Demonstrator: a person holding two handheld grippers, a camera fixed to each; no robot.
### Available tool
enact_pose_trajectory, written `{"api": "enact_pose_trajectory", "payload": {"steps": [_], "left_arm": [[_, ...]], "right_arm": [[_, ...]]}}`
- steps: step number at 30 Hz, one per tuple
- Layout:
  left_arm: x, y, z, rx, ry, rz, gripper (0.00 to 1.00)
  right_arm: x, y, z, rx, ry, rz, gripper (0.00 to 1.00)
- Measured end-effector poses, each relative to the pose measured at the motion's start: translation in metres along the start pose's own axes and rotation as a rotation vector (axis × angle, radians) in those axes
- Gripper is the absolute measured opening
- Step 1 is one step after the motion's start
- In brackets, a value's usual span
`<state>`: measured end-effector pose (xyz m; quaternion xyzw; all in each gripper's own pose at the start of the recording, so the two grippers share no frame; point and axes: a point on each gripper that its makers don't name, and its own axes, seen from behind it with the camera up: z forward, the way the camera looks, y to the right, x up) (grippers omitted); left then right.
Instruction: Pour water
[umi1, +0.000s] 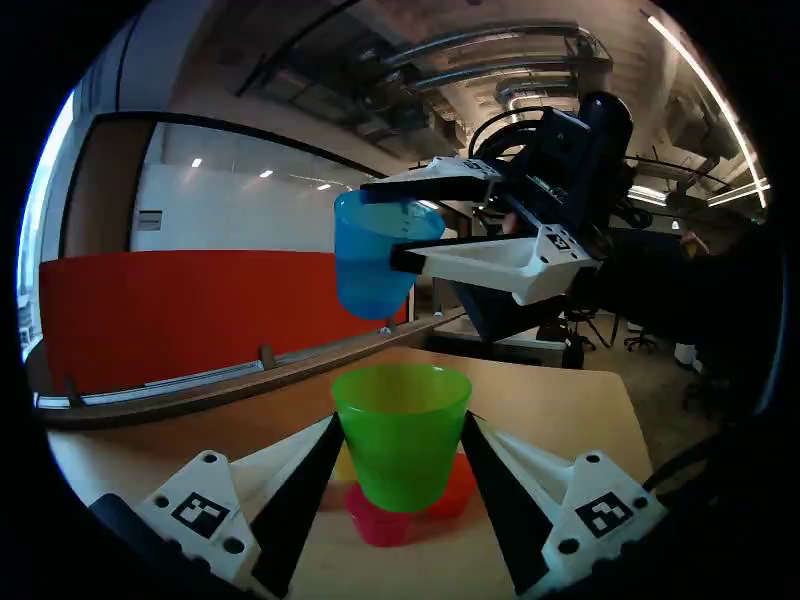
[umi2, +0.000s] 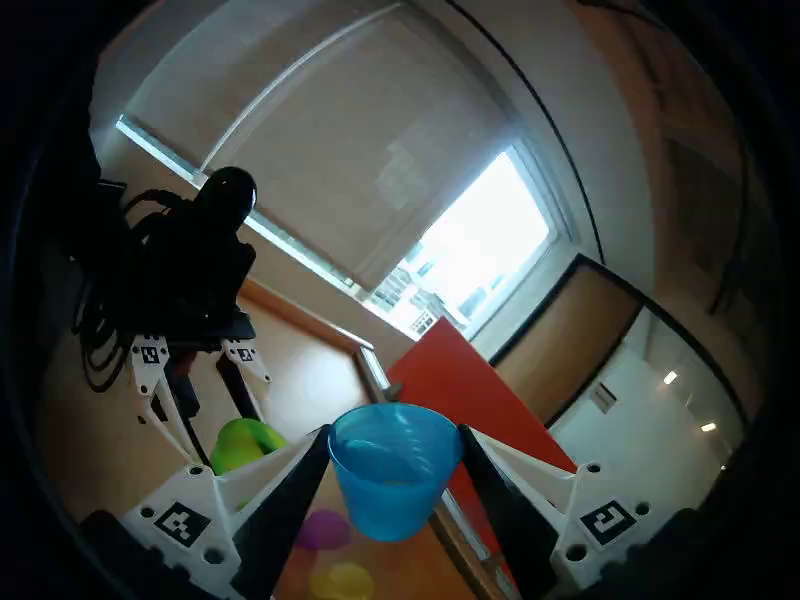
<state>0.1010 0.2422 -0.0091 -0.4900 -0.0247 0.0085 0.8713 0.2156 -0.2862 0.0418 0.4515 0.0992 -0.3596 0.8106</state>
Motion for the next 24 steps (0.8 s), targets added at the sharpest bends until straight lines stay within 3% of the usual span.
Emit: {"api": "enact_pose_trajectory", "payload": {"steps": [24], "left_arm": [[0.0061,-0.0005,-0.0007,0.001,0.01,0.003,0.84]], "right_arm": [[0.0057,0.0012,0.0077,0.013,-0.03,-0.177,0.94]]}}
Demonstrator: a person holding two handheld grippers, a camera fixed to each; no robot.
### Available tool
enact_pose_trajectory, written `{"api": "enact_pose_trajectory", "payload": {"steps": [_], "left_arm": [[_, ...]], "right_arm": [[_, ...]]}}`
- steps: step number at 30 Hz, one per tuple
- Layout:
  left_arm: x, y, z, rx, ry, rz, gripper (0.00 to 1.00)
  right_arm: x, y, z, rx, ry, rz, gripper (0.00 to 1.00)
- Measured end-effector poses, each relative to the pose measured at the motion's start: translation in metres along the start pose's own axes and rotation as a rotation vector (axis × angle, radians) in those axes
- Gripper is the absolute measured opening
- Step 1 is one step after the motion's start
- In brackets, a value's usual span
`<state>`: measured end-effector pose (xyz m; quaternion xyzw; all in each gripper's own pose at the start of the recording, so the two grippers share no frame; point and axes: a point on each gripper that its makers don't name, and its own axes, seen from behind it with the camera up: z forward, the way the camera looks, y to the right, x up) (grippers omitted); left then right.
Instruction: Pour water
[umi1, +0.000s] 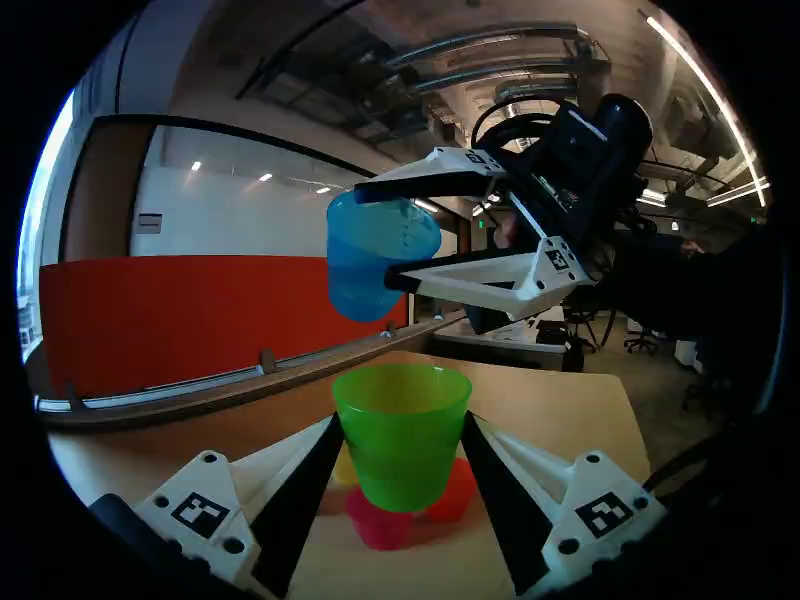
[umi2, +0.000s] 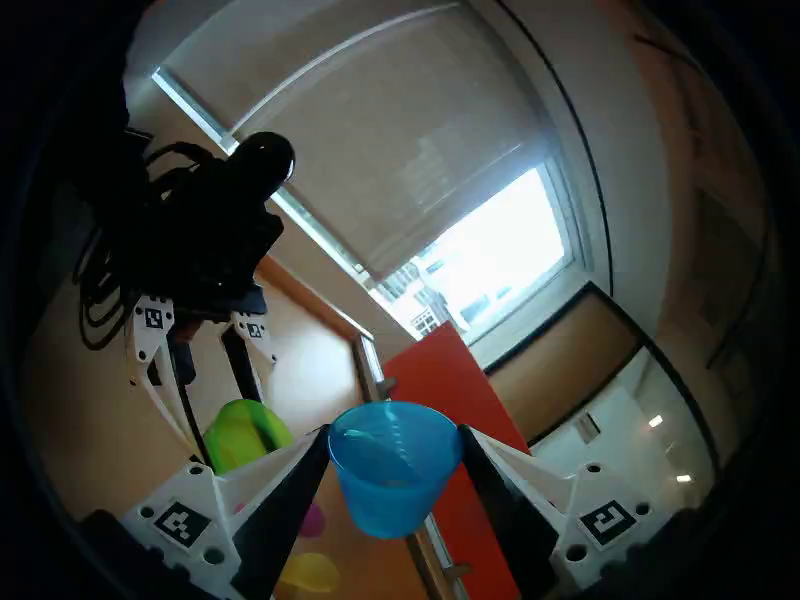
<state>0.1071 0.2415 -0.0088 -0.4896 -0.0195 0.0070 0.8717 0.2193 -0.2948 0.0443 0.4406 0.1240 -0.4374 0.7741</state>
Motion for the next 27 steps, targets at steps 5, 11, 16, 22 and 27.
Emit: {"api": "enact_pose_trajectory", "payload": {"steps": [5,11,16,22,27], "left_arm": [[0.0035,-0.0009,-0.0005,0.003,0.006,-0.001,0.83],[0.0039,-0.0015,-0.0011,0.006,0.008,0.0,0.83],[0.0052,-0.0026,-0.0017,0.009,0.01,0.0,0.83],[0.0079,-0.0028,-0.0016,0.01,0.015,-0.001,0.84],[0.0089,-0.0018,-0.0012,0.009,0.018,0.002,0.83]], "right_arm": [[-0.0003,0.002,0.0013,-0.002,-0.01,-0.044,0.94],[0.0015,0.0038,0.003,-0.001,-0.013,-0.076,0.94],[0.0029,0.0048,0.0046,0.001,-0.018,-0.108,0.94],[0.0036,0.0049,0.0069,0.003,-0.024,-0.146,0.94],[0.0045,0.0046,0.0087,0.005,-0.027,-0.169,0.94]]}}
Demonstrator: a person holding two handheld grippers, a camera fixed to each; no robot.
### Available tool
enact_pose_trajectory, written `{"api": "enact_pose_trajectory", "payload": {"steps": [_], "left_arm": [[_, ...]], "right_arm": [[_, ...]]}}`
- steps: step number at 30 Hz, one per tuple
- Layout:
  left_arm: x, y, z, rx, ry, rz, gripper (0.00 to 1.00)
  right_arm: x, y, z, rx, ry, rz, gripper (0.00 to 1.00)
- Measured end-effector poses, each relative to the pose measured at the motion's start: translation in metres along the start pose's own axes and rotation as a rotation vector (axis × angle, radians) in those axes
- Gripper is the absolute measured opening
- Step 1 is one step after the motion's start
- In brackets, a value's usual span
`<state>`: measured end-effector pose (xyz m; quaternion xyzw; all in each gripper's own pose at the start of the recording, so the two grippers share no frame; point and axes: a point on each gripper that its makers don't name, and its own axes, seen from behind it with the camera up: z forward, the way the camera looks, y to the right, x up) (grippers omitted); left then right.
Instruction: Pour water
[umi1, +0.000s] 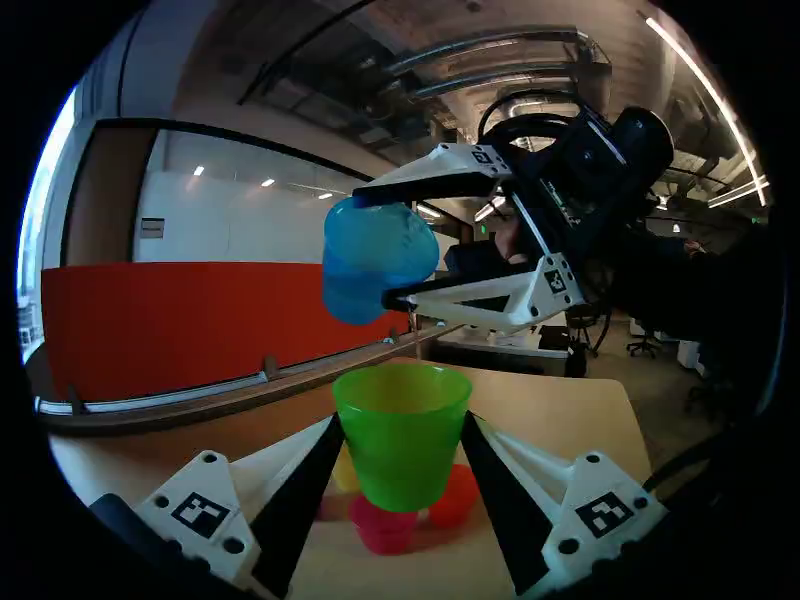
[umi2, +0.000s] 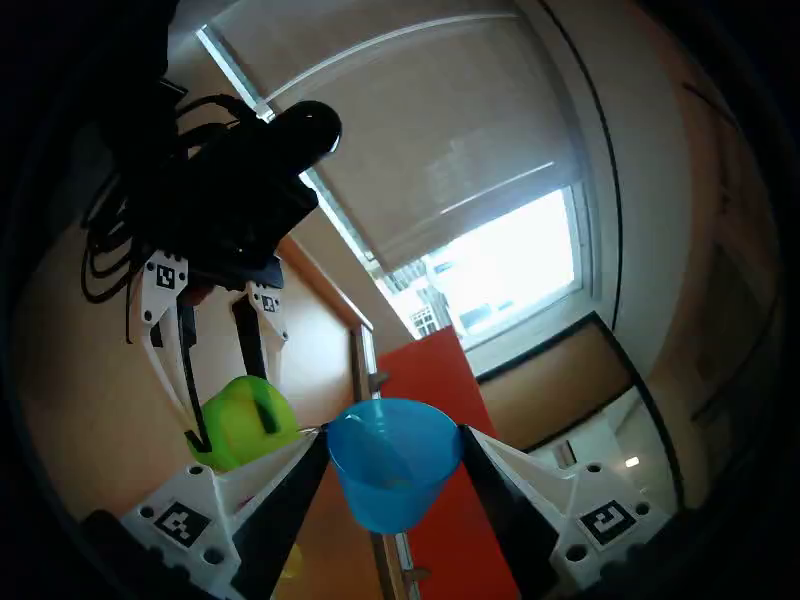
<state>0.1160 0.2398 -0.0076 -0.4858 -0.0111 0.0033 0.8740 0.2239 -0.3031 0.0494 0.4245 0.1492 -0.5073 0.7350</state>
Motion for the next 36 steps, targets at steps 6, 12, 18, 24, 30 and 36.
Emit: {"api": "enact_pose_trajectory", "payload": {"steps": [6,12,18,24,30,36], "left_arm": [[-0.0005,-0.0004,-0.0003,0.003,0.001,0.0,0.83],[-0.0004,-0.0005,-0.0005,0.004,0.001,0.0,0.83],[0.0008,0.0,-0.0006,0.003,0.002,0.0,0.83],[0.001,0.0,-0.0003,0.003,0.002,0.002,0.83],[0.0,0.0004,0.0,0.003,0.001,0.003,0.83],[-0.0013,-0.0001,0.0006,0.004,0.0,0.004,0.83]], "right_arm": [[0.0009,0.0012,0.0015,-0.003,-0.003,-0.023,0.94],[0.0014,0.0008,0.0029,-0.001,-0.004,-0.044,0.94],[0.0036,-0.0002,0.0038,0.0,-0.002,-0.064,0.94],[0.0049,0.0004,0.0035,0.002,-0.002,-0.081,0.94],[0.0043,0.002,0.0035,-0.001,-0.004,-0.098,0.94],[0.0043,0.0031,0.0037,-0.001,-0.003,-0.113,0.94]]}}
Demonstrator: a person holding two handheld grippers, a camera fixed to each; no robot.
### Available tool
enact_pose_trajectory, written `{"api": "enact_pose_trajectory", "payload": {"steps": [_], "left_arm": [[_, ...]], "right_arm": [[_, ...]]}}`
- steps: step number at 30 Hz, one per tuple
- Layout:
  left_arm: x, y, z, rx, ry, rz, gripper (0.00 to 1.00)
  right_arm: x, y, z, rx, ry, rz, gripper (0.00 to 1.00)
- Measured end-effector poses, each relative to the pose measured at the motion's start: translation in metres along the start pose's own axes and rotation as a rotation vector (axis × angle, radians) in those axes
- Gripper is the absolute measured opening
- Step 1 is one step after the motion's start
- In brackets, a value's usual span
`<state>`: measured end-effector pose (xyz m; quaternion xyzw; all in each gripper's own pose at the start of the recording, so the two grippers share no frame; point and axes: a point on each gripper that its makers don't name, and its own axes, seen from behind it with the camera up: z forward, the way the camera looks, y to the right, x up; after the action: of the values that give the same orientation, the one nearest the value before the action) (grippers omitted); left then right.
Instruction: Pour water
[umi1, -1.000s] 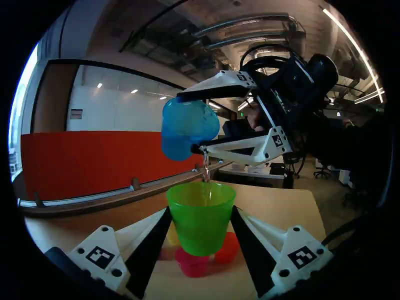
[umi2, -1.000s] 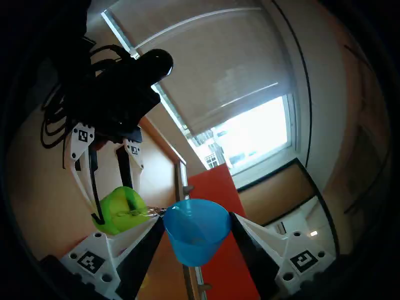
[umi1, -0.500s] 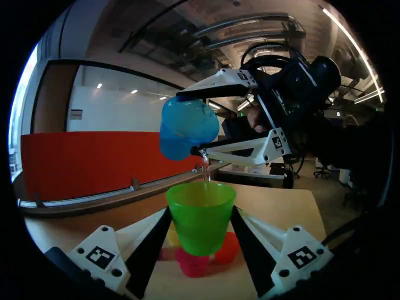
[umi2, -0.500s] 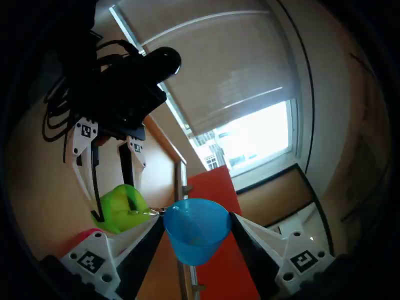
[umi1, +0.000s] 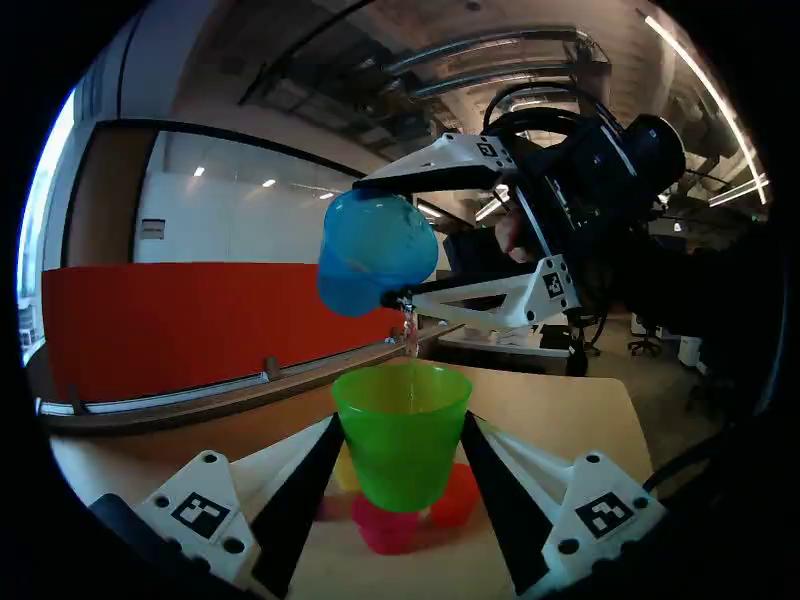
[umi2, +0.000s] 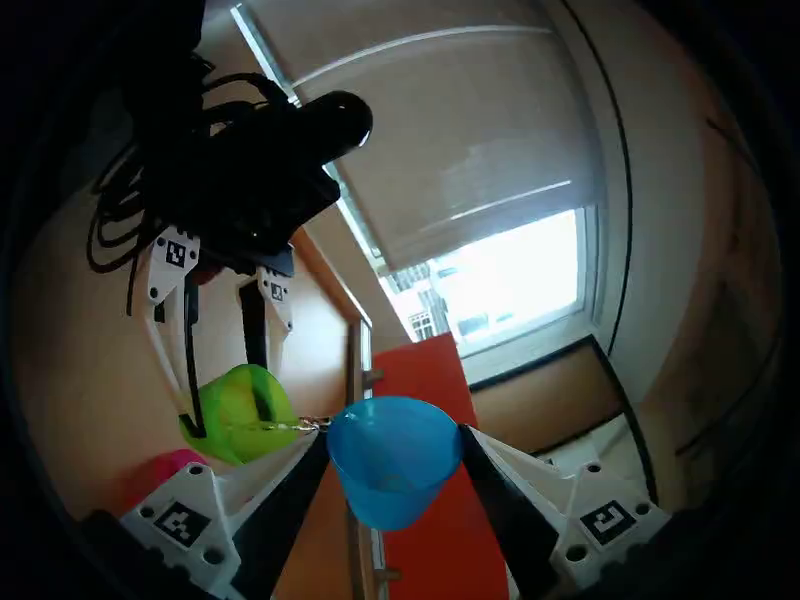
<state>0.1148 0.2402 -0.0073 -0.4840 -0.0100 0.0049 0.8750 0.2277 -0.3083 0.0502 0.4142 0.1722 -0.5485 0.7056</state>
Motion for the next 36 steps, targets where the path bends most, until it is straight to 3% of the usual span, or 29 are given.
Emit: {"api": "enact_pose_trajectory", "payload": {"steps": [36], "left_arm": [[0.0038,0.0052,0.0036,-0.01,0.009,0.007,0.83]], "right_arm": [[0.0014,0.0087,-0.0019,-0.003,0.003,-0.111,0.94]]}}
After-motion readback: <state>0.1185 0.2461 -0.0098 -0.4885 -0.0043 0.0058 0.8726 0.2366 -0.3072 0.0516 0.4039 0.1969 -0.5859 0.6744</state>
